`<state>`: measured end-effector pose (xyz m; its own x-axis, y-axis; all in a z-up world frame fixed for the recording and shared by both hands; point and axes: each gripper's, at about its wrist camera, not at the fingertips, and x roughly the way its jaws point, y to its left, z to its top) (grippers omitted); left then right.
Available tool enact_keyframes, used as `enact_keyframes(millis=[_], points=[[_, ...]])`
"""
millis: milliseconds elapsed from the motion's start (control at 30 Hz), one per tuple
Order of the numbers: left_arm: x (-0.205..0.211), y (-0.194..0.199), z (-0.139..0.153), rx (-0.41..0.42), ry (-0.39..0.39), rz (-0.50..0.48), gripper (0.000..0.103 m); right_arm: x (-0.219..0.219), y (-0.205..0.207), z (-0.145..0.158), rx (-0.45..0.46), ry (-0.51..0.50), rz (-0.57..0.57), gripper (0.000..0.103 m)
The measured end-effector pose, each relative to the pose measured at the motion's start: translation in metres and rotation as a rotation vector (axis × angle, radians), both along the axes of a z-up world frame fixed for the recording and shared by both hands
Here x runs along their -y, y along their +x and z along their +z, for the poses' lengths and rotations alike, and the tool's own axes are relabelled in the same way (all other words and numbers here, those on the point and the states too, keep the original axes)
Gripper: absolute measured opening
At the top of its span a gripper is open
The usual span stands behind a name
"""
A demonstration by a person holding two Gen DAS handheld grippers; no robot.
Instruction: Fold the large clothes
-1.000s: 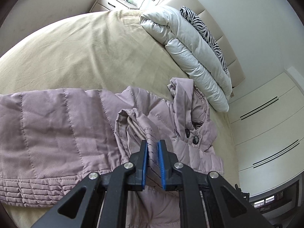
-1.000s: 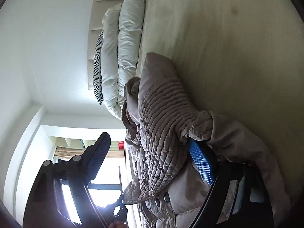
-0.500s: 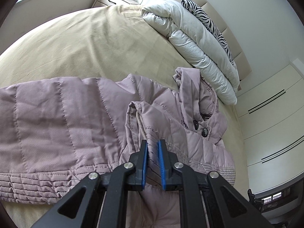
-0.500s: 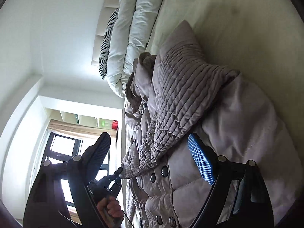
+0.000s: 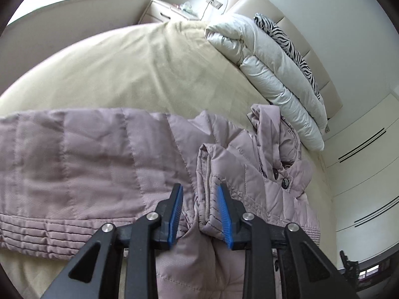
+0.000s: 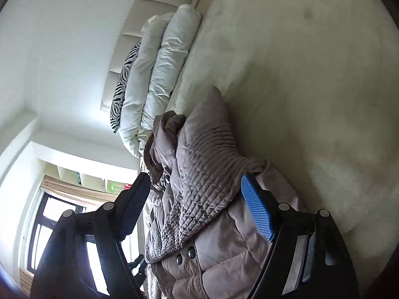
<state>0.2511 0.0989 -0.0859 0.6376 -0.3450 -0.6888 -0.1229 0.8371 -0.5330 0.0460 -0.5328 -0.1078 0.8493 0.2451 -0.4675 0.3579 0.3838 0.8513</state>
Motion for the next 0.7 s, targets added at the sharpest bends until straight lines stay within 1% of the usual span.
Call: enact_keyframes(millis=[33,100,200,233,300,333,367,400,433,467,500,533,600,633,700], points=[[0.006,-0.001,0.01,0.04,0.035,-0.013,0.04,-0.005,0.007,0.012,0.015,-0.052,0.017,0.076],[0.027,0.006,0.022,0.09,0.083,-0.089,0.041,-0.015,0.023,0.029,0.041,-0.104,0.082,0.076],[0.06,0.028,0.018,0.101,0.154,-0.178,0.041,-0.026,0.064,0.03,0.038,-0.117,0.152,0.076],[0.069,0.036,0.012,0.084,0.185,-0.196,0.041,-0.029,0.077,0.025,0.02,-0.12,0.167,0.076],[0.082,0.049,-0.008,0.021,0.24,-0.216,0.041,-0.029,0.097,0.009,-0.06,-0.15,0.176,0.076],[0.087,0.054,-0.018,-0.013,0.26,-0.229,0.041,-0.029,0.104,-0.003,-0.099,-0.158,0.174,0.074],[0.091,0.056,-0.026,-0.024,0.278,-0.236,0.041,-0.026,0.107,-0.016,-0.123,-0.141,0.177,0.073],[0.094,0.055,-0.031,-0.019,0.296,-0.241,0.041,-0.024,0.109,-0.028,-0.128,-0.125,0.185,0.072],[0.096,0.054,-0.034,-0.013,0.314,-0.247,0.042,-0.024,0.109,-0.034,-0.119,-0.137,0.194,0.069],[0.099,0.054,-0.037,-0.01,0.326,-0.252,0.042,-0.026,0.107,-0.037,-0.099,-0.168,0.205,0.069],[0.099,0.054,-0.037,-0.008,0.328,-0.251,0.043,-0.03,0.107,-0.037,-0.082,-0.203,0.216,0.069],[0.097,0.053,-0.036,-0.006,0.313,-0.248,0.043,-0.035,0.106,-0.036,-0.074,-0.237,0.229,0.069],[0.086,0.047,-0.027,-0.005,0.247,-0.236,0.044,-0.042,0.106,-0.031,-0.09,-0.295,0.239,0.07],[0.078,0.039,-0.019,0.005,0.22,-0.224,0.045,-0.044,0.1,-0.025,-0.099,-0.32,0.224,0.071],[0.058,0.013,0.0,0.055,0.179,-0.188,0.058,-0.053,0.088,-0.002,-0.084,-0.376,0.201,0.071]])
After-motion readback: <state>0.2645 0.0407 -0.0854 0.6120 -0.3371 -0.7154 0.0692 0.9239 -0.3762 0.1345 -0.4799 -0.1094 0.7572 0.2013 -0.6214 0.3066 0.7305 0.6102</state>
